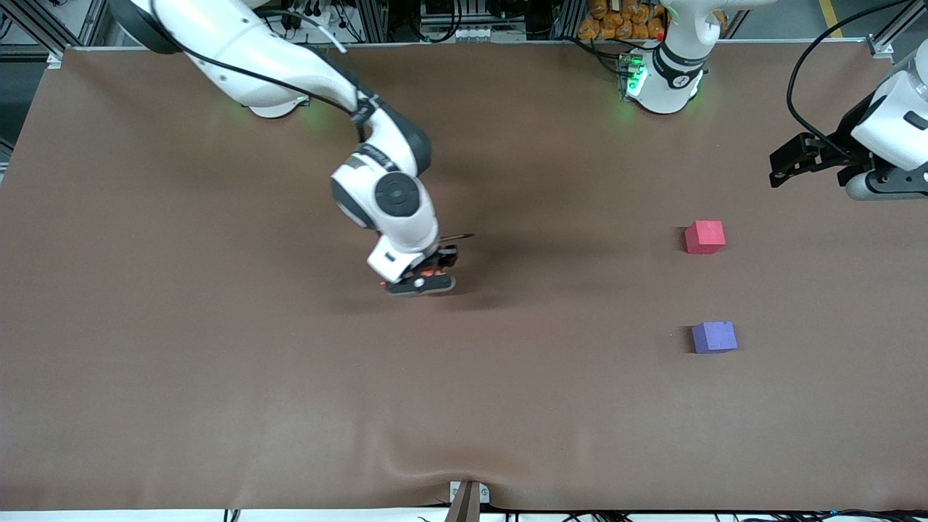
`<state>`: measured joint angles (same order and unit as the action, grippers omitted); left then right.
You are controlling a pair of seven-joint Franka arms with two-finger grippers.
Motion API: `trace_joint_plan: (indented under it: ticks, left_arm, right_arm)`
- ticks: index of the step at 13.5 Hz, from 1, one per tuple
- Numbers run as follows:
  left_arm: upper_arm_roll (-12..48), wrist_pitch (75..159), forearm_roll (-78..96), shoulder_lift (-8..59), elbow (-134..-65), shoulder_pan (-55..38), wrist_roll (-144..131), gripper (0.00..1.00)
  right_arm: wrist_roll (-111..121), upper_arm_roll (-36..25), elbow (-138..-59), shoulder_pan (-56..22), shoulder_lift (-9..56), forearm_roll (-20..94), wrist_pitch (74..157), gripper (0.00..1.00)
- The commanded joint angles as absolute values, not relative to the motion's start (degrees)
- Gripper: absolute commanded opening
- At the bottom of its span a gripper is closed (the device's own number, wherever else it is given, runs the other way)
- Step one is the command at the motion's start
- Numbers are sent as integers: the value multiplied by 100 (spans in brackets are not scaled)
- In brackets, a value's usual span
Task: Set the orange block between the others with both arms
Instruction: 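Carry the orange cube with the right gripper toward the table middle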
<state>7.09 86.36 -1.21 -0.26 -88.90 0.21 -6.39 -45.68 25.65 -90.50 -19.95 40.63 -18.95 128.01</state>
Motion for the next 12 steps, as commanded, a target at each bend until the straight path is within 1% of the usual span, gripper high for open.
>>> trace_joint_plan:
  ticks: [1, 3, 6, 8, 9, 10, 12]
  left_arm:
    - [747, 8771, -185, 123, -8842, 18, -659, 100]
    - [747, 8920, -176, 219, -8842, 0, -668, 100]
    - [835, 9245, -167, 465, -8842, -9, -668, 100]
    - [835, 9412, -158, 606, -8842, -17, -668, 100]
    - [844, 9465, -150, 659, -8842, -61, -668, 100]
    - [835, 9518, -158, 694, -8842, -96, -668, 100]
    - [870, 9676, -158, 800, -8833, -105, -668, 100]
  right_arm:
    - [-4868, 2514, -8807, -2328, 4174, -2074, 12823, 15]
    - [-5097, 2426, -8553, -2556, 4358, -2083, 12832, 15]
    - [-5115, 1874, -8062, -3083, 4753, -2066, 12832, 18]
    - [-5115, 1653, -7666, -3295, 5061, -2057, 12832, 20]
    - [-5098, 1635, -7647, -3296, 5062, -2065, 12815, 35]
    - [-5098, 1635, -7646, -3287, 5036, -2057, 12745, 98]
    - [-5089, 1635, -7655, -3226, 4896, -2004, 12701, 100]
